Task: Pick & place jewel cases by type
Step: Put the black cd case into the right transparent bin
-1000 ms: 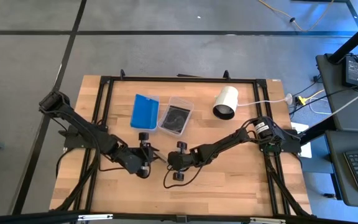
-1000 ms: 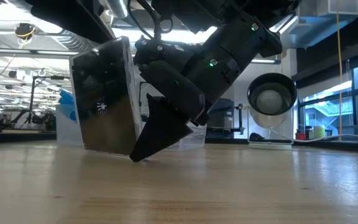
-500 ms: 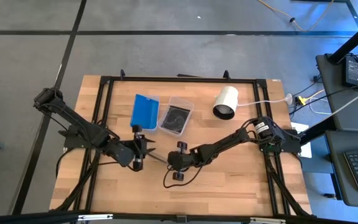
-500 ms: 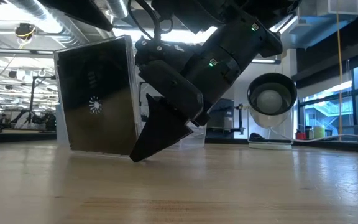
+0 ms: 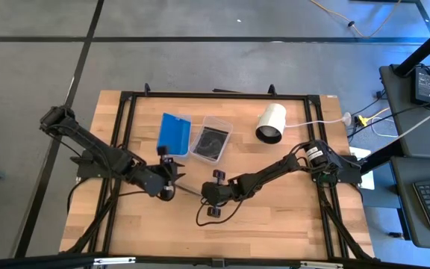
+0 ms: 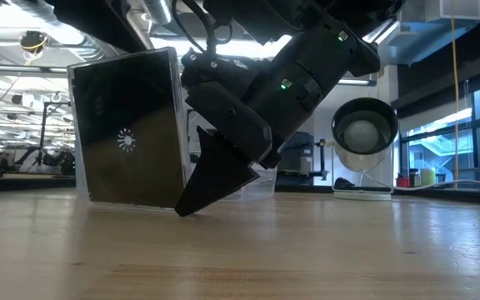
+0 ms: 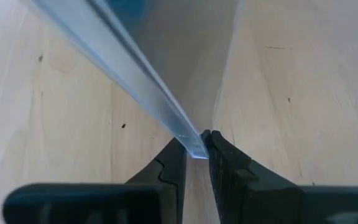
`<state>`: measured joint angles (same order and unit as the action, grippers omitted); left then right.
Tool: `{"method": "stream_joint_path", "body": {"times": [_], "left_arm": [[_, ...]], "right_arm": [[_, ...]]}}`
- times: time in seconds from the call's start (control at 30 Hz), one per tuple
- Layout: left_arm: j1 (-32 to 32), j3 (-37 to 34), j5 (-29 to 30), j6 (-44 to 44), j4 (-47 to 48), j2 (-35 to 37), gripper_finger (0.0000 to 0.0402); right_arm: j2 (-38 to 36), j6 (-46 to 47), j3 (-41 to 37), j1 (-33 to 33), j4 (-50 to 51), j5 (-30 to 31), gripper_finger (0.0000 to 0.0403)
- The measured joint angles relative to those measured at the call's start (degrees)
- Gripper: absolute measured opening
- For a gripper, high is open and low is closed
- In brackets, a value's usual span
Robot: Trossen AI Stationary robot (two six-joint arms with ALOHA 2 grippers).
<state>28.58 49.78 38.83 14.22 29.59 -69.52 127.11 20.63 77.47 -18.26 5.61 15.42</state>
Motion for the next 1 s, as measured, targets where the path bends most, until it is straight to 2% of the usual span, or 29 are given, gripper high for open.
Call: {"method": "stream_joint_path", "body": {"times": [0.2,0.4,0.53,0.8,1.0], "left_arm": [[-1.33,0.02,-1.54,0.23,1.67,0.02,0.0125],[-1.68,0.09,-2.54,3.59,5.77,0.25,0.0125],[-1.6,0.09,-1.17,8.57,11.69,2.62,0.0125],[0.48,0.1,5.22,16.86,19.51,10.04,0.0125],[0.68,0.11,6.04,20.18,23.03,12.6,0.0125]], "right_arm": [[-1.02,-1.28,-0.11,0.07,1.0,0.14,0.0059],[-2.25,-2.98,-0.35,-0.39,2.61,3.21,0.0059],[-2.25,-2.95,-0.35,-0.39,2.62,3.27,0.0059],[-3.1,-3.59,-0.44,-0.44,3.33,4.49,0.006],[-5.39,-3.72,-0.63,-0.33,4.89,4.83,0.006]]}}
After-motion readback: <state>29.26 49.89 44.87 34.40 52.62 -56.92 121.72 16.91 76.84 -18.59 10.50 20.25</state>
